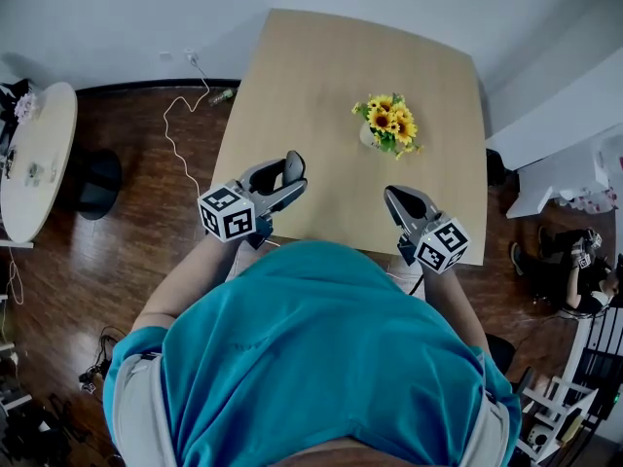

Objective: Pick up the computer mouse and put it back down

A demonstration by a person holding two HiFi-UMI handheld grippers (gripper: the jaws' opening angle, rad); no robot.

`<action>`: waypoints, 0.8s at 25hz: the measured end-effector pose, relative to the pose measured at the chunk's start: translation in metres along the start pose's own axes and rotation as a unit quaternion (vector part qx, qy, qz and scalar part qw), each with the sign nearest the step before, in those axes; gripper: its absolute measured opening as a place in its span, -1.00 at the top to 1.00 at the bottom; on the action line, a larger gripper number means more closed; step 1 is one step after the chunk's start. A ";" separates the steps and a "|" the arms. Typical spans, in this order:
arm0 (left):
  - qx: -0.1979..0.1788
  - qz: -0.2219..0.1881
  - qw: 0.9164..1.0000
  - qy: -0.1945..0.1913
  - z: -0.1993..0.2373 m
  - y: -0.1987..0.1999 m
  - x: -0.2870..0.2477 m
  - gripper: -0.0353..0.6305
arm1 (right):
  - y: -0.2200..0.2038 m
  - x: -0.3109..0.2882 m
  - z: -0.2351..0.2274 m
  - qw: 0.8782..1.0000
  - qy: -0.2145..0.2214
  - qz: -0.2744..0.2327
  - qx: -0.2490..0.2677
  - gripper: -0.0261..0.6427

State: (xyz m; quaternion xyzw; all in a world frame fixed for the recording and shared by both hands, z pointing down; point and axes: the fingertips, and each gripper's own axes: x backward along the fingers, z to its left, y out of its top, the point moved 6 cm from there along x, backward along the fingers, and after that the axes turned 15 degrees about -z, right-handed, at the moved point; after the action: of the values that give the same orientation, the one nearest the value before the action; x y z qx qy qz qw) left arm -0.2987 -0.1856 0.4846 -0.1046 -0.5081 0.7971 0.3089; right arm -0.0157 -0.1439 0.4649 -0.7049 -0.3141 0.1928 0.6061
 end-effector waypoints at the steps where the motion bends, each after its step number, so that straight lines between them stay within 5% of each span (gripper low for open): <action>1: 0.001 -0.003 1.000 -0.002 -0.001 0.001 0.000 0.00 | 0.000 0.001 0.000 1.000 0.000 0.000 0.000 0.92; 13: -0.013 0.007 1.000 0.009 0.002 -0.001 -0.002 0.00 | -0.002 0.004 -0.002 1.000 -0.002 0.002 -0.003 0.92; 20: -0.029 0.039 0.997 0.052 0.018 -0.012 -0.006 0.00 | -0.006 0.010 -0.004 1.000 -0.007 0.007 -0.007 0.92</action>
State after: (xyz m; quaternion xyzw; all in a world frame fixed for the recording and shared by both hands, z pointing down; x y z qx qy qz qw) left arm -0.2979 -0.1986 0.5024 -0.1743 -0.5096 0.7873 0.3002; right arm -0.0072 -0.1394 0.4724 -0.7097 -0.3150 0.2000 0.5975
